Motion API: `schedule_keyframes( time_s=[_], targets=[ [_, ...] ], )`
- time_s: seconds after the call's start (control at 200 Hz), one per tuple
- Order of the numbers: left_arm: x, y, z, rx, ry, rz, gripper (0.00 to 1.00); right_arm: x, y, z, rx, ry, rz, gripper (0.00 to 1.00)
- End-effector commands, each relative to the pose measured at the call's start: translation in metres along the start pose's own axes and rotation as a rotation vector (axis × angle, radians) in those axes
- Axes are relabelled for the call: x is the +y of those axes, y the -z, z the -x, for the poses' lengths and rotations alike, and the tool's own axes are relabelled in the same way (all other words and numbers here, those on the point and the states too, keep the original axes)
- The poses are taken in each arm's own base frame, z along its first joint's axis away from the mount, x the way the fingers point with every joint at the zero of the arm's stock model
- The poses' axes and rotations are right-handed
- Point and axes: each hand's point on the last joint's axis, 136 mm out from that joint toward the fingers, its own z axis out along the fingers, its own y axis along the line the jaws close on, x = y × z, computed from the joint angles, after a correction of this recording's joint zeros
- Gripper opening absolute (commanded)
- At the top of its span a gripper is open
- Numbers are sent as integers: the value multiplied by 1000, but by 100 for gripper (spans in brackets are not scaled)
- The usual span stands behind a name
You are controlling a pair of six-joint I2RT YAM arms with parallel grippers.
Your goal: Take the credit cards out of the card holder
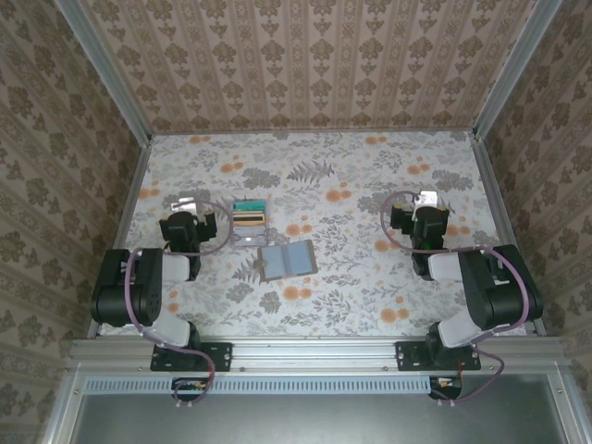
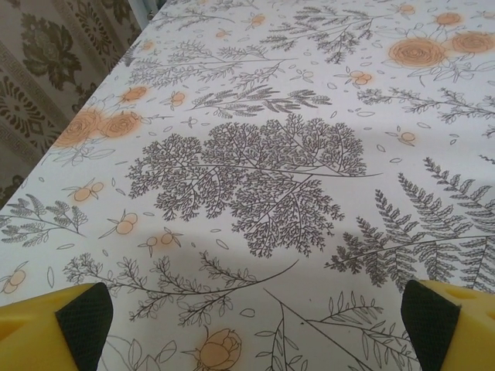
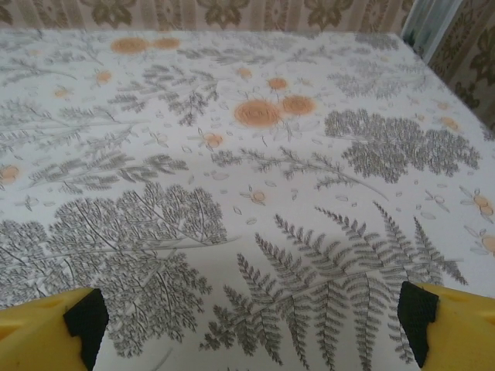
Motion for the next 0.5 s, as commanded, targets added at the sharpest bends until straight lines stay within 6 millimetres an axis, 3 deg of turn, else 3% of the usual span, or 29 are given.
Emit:
schedule_keyframes(
  time_s=[0.0,0.49],
  targets=[
    [1,1,26,-98,3,-10,100,4,0,18,-82,-42,33,100],
    [-2,1,25,-95,-7,-11,100,3,0,18,-77,-47,34,100]
  ],
)
